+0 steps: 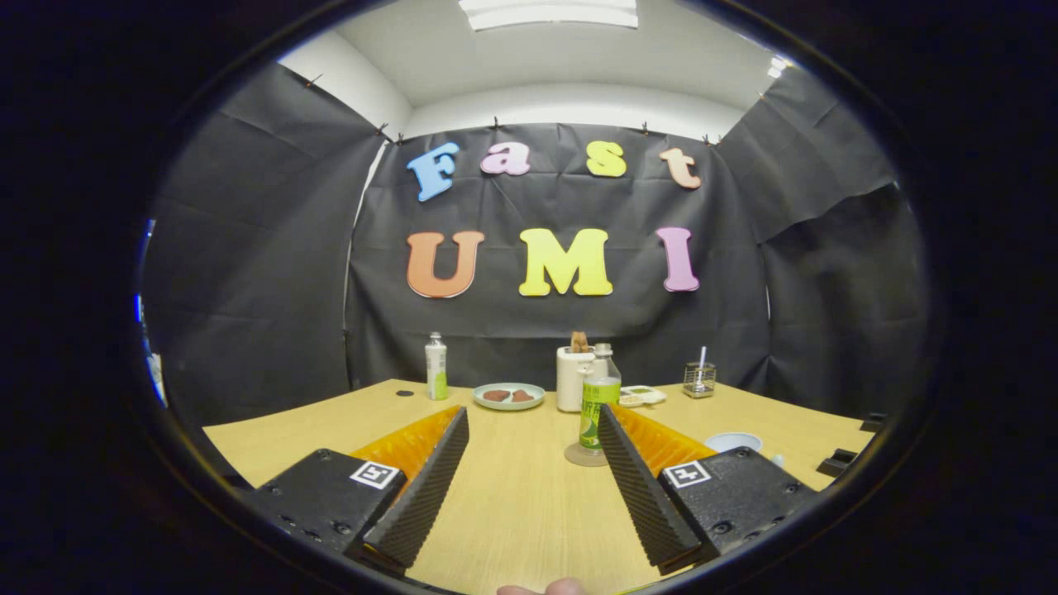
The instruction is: Take the bottle from table, then pour the juice into the cup, finally place the bottle on the coaster
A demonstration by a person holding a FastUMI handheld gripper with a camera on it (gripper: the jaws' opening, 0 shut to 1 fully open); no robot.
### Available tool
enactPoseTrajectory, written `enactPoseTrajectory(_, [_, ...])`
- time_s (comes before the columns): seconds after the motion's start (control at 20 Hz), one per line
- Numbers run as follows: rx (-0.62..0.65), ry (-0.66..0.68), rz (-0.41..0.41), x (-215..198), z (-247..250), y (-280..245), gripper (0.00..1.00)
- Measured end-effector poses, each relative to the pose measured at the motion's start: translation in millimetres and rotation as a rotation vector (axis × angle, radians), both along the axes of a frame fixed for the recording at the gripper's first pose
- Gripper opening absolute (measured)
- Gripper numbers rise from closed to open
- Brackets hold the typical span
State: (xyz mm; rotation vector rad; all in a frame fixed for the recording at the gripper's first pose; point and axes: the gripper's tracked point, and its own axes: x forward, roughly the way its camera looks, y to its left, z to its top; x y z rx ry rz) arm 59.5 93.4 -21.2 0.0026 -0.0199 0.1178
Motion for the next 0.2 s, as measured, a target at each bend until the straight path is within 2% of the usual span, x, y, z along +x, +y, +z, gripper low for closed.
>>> enactPoseTrajectory(0.2, [-0.012, -0.014, 0.004, -3.7, 7.7, 6.3, 1.00])
